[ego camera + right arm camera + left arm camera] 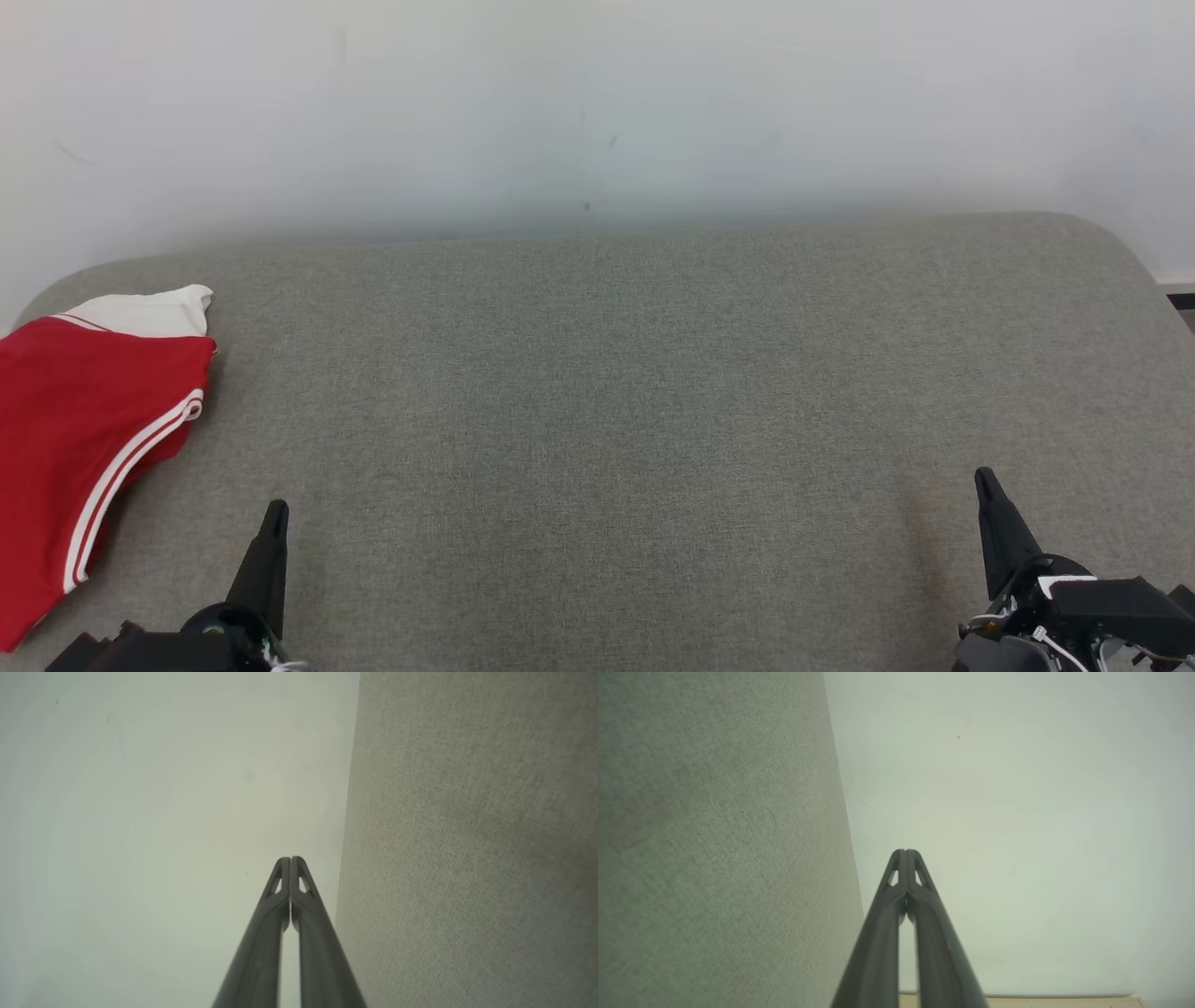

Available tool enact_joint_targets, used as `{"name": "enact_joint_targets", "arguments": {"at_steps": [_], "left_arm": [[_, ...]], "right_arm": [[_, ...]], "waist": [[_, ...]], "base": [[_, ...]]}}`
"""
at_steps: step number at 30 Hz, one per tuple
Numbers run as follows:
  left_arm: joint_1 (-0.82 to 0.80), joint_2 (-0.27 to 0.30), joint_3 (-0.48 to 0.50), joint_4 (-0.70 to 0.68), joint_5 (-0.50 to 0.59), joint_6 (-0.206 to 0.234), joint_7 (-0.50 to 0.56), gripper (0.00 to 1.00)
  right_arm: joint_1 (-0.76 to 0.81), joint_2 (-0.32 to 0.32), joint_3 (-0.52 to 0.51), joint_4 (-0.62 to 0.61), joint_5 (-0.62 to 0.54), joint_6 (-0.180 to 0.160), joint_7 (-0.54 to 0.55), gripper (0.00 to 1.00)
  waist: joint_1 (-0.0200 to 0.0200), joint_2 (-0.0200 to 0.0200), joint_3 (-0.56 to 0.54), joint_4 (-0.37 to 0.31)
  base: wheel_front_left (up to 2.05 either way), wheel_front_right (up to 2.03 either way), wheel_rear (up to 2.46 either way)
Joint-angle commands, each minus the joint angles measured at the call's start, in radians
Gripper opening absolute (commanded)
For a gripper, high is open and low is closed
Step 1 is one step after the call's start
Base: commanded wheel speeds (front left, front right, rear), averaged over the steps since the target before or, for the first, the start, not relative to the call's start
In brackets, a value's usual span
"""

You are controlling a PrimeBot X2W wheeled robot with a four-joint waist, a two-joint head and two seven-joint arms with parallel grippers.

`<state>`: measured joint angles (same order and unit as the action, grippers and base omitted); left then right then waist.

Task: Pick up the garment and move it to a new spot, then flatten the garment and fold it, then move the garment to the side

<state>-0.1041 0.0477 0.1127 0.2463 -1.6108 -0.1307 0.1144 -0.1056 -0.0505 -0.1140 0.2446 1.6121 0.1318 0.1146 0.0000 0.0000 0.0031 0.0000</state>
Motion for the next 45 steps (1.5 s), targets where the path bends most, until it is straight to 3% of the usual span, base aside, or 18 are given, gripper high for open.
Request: {"name": "enact_joint_targets", "arguments": {"at_steps": [1, 25, 26, 37, 45], "left_arm": [[-0.011, 0.005, 0.003, -0.003, -0.004, -0.001, 0.002, 0.00], [-0.011, 0.005, 0.003, -0.003, -0.004, -0.001, 0.002, 0.00], [0.000, 0.000, 0.000, 0.001, 0.000, 0.000, 0.000, 1.00], [0.035, -0.005, -0.027, 0.030, 0.036, 0.002, -0.043, 1.00], [0.046, -0.004, -0.039, 0.026, 0.134, 0.014, -0.081, 1.00]], "right_arm": [[-0.006, 0.001, -0.001, -0.002, 0.002, -0.002, 0.002, 0.00], [-0.006, 0.001, -0.001, -0.002, 0.002, -0.002, 0.002, 0.00], [0.000, 0.000, 0.000, 0.001, 0.000, 0.000, 0.000, 1.00], [0.031, 0.002, 0.027, 0.019, -0.034, 0.000, -0.043, 1.00], [0.037, 0.002, 0.045, 0.026, -0.159, 0.000, -0.081, 1.00]], "waist": [[0.0000, 0.0000, 0.000, 0.000], [0.0000, 0.0000, 0.000, 0.000], [0.0000, 0.0000, 0.000, 0.000], [0.0000, 0.0000, -0.011, -0.001], [0.0000, 0.0000, -0.022, -0.001]], "base": [[0.00, 0.00, 0.00], [0.00, 0.00, 0.00], [0.00, 0.00, 0.00], [0.00, 0.00, 0.00], [0.00, 0.00, 0.00]]}}
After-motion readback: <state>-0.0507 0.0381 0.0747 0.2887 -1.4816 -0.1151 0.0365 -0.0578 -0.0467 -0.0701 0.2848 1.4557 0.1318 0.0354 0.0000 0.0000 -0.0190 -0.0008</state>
